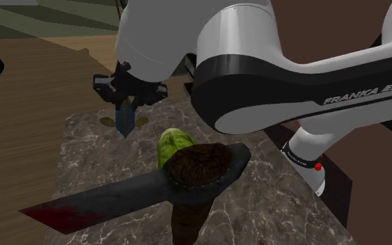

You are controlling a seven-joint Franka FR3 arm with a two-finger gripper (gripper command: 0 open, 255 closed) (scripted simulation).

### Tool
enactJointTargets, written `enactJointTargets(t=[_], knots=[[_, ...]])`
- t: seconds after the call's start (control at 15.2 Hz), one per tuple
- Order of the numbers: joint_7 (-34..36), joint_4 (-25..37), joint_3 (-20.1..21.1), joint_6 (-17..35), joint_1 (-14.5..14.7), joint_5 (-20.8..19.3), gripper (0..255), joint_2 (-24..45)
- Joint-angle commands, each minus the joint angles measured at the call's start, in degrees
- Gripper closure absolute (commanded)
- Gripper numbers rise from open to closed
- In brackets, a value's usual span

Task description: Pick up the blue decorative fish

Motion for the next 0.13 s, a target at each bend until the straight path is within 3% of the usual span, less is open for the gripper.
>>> enactJointTargets(t=[0.0, 0.07], knots=[[-0.2, 0.8, -0.6, -0.9, 0.2, -0.1, 255, 0.0], [-0.2, 0.8, -0.6, -0.9, 0.2, -0.1, 255, 0.0]])
